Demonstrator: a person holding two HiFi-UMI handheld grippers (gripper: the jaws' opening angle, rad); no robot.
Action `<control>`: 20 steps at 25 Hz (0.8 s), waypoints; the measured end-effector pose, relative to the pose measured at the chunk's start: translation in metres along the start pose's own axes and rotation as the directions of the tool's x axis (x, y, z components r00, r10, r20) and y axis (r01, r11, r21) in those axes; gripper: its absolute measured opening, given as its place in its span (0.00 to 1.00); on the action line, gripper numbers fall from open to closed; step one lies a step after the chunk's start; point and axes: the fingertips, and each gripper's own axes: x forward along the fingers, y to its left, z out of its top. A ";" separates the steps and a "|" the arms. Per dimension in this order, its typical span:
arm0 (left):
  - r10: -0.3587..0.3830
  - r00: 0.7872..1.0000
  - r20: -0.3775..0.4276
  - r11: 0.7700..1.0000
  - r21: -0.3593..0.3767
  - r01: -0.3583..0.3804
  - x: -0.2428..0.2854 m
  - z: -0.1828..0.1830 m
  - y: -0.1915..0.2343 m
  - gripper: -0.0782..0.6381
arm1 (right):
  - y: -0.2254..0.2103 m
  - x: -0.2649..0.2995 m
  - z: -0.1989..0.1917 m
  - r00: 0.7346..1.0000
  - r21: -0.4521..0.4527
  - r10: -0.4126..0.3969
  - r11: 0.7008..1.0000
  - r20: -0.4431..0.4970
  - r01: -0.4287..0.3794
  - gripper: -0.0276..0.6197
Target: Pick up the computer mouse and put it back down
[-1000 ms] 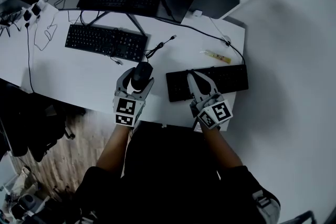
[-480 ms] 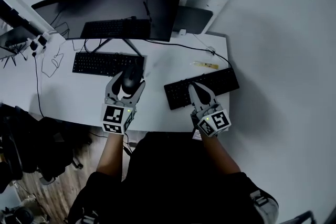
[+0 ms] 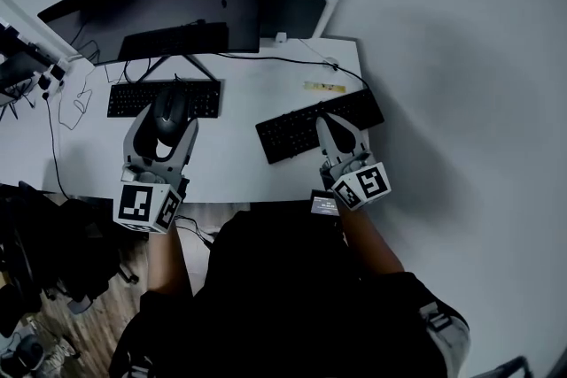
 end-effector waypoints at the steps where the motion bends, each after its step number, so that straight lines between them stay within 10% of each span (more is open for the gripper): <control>1: 0.007 1.000 0.006 1.000 0.001 -0.007 -0.005 0.006 -0.003 0.53 | -0.001 -0.004 0.002 1.000 -0.004 0.002 1.000 0.003 -0.002 0.06; 20: 0.107 0.992 -0.062 0.992 -0.066 -0.111 -0.082 -0.020 -0.108 0.53 | -0.009 -0.126 -0.001 0.996 0.010 0.086 0.996 0.008 -0.086 0.06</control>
